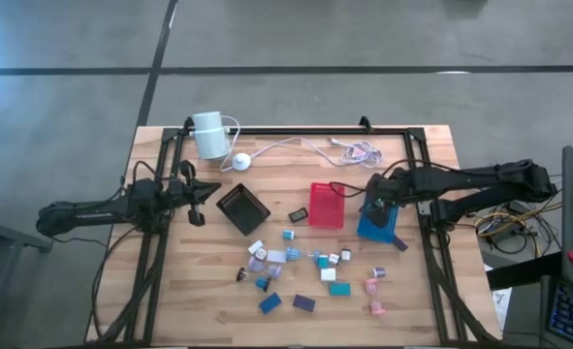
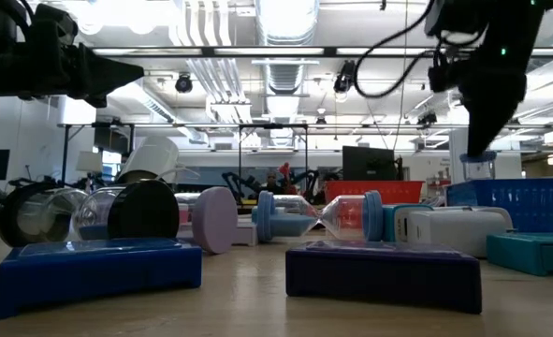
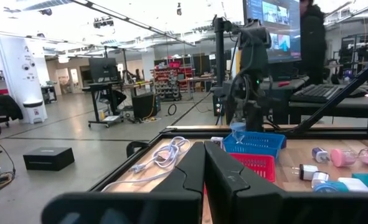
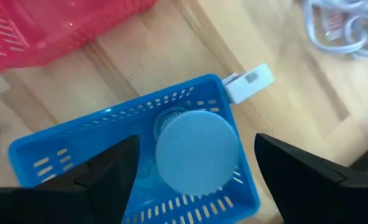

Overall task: Pick & Place Office items
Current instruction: Put the top white digital clock into the red bin

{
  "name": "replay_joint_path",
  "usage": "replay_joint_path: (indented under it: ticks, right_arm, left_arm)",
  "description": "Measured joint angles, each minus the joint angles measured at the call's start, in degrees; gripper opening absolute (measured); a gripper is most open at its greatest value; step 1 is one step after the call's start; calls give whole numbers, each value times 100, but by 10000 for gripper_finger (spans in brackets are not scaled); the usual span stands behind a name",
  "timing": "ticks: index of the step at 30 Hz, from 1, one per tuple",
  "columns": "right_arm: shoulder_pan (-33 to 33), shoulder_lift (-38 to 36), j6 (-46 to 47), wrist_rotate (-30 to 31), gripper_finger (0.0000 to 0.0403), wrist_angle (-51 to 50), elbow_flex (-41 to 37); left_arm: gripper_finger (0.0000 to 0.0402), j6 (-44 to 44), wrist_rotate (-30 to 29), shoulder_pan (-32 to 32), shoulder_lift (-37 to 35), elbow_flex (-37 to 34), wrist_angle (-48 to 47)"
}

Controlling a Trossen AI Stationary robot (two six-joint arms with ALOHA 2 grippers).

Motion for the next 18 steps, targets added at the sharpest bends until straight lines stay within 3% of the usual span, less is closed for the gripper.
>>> replay_joint_path:
  ticks: [6, 12, 18]
  right_arm:
    - [113, -430, -569, 43, 294, -17, 678]
    - [634, -1406, -1474, 201, 260, 1975, 281]
    - [1225, -2440, -2801, 441, 174, 5053, -948]
  left_arm:
    - [9, -2, -2, 0, 2, 0, -2]
    - [9, 0, -12, 0, 7, 0, -3]
    - [9, 0, -11, 0, 7, 1, -4]
